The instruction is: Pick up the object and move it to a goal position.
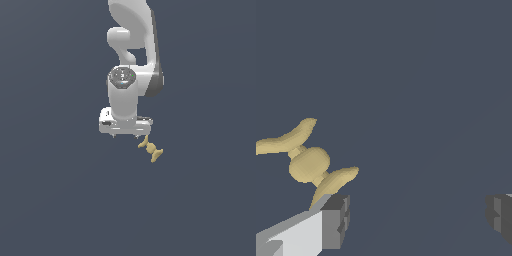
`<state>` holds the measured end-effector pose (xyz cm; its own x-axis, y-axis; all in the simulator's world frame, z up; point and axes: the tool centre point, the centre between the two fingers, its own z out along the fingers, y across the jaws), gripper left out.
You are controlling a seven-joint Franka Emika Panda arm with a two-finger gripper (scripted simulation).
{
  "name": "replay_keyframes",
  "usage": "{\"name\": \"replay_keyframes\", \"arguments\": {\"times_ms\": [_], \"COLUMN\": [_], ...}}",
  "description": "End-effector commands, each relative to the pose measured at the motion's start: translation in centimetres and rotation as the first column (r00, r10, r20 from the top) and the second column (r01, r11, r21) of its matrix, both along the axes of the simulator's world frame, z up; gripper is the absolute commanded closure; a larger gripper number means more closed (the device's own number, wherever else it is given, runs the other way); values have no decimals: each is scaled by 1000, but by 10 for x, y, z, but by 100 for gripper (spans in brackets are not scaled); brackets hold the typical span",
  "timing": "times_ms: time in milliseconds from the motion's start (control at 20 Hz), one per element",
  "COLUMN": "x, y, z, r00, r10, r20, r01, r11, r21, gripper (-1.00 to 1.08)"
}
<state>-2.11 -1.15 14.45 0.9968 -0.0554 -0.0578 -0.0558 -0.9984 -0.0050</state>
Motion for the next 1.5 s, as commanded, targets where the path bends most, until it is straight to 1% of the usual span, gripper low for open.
{"name": "replay_keyframes", "arguments": {"times_ms": [0,200,450,600,700,850,1100,1300,1450], "x": [0,1,2,3,3,4,3,1,0], "y": [-1,3,16,28,38,56,87,105,114], "z": [0,-1,-8,-14,-18,-26,-40,-47,-50], "r00": [1000,1000,995,985,974,944,872,818,788], "r10": [-5,19,97,169,227,329,488,573,614], "r20": [0,2,8,13,18,26,40,49,54], "r01": [5,-19,-97,-169,-227,-329,-489,-573,-614], "r11": [1000,1000,995,986,974,944,873,820,789], "r21": [2,0,-1,-2,-2,-3,-5,-7,-8], "gripper": [-92,-92,-92,-92,-92,-92,-92,-92,-92]}}
